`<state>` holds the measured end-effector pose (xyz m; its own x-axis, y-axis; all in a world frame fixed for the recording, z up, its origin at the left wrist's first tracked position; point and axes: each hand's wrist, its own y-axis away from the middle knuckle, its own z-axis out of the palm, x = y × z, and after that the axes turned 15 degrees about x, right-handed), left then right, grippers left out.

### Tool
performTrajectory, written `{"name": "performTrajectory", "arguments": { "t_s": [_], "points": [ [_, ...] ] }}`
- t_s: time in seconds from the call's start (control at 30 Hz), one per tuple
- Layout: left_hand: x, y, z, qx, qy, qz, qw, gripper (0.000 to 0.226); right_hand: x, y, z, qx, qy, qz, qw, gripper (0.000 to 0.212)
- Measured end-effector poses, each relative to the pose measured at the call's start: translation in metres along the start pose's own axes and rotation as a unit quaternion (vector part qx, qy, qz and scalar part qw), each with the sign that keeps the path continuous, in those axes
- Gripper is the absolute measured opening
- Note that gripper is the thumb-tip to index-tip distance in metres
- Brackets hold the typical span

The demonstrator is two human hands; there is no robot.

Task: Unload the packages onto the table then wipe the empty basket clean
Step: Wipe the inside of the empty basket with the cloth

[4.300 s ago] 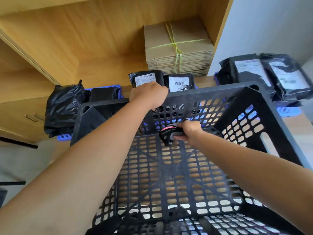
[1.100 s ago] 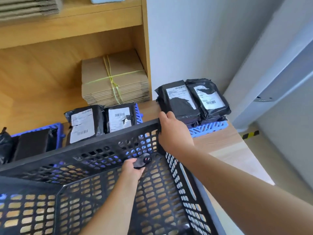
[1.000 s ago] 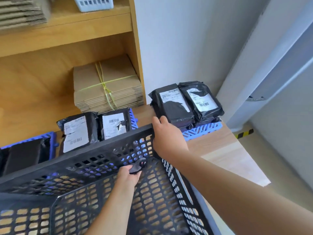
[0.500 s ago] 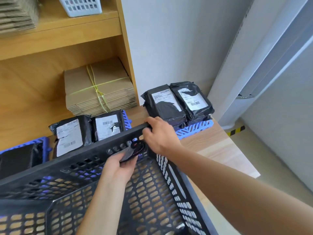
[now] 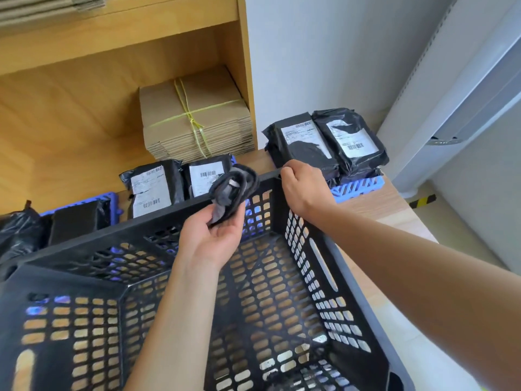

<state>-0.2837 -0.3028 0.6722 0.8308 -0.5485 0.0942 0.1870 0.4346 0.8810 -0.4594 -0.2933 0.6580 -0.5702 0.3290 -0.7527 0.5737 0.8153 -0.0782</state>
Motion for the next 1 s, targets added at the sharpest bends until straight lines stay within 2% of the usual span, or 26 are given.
{"name": "performTrajectory", "arguments": {
  "t_s": [0.1,0.13,0.2,0.27,0.37,0.47,0.57,0.7,0.87,1.0],
  "points": [
    [0.004,0.0,-0.014,-0.049,0.028,-0.025,0.998,0.036,-0.001,0.001,-0.001,0.009,-0.005,-0.005,1.0,0.032],
    [0.0,-0.002,-0.021,-0.041,0.01,-0.027,0.999,0.036,-0.001,0.001,-0.001,0.011,-0.006,-0.006,1.0,0.033],
    [-0.014,-0.014,-0.037,0.02,-0.088,-0.034,0.995,0.029,-0.002,0.002,0.0,0.018,-0.004,-0.003,1.0,0.033],
    [-0.031,-0.033,-0.053,0.1,-0.206,-0.04,0.973,0.023,-0.002,0.002,0.001,0.022,0.0,-0.005,1.0,0.031],
    [-0.047,-0.071,-0.065,0.136,-0.264,-0.026,0.955,0.013,0.0,0.001,0.003,0.025,-0.001,-0.004,1.0,0.029],
    [-0.056,-0.116,-0.064,0.174,-0.268,0.02,0.947,0.01,0.003,-0.001,0.007,0.032,0.007,-0.004,0.999,0.032],
    [-0.06,-0.144,-0.052,0.208,-0.234,0.048,0.948,0.033,0.0,-0.001,0.007,0.027,0.007,-0.011,1.0,0.032],
    [-0.069,-0.162,-0.031,0.2,-0.176,0.026,0.964,0.043,0.003,-0.001,0.008,0.029,0.001,-0.011,1.0,0.031],
    [-0.071,-0.178,-0.023,0.184,-0.202,0.004,0.962,0.036,0.005,-0.003,0.009,0.027,-0.001,-0.007,1.0,0.033],
    [-0.068,-0.157,-0.016,0.167,-0.204,-0.003,0.965,0.025,0.006,-0.003,0.011,0.031,0.0,-0.012,0.999,0.033]
  ]
}}
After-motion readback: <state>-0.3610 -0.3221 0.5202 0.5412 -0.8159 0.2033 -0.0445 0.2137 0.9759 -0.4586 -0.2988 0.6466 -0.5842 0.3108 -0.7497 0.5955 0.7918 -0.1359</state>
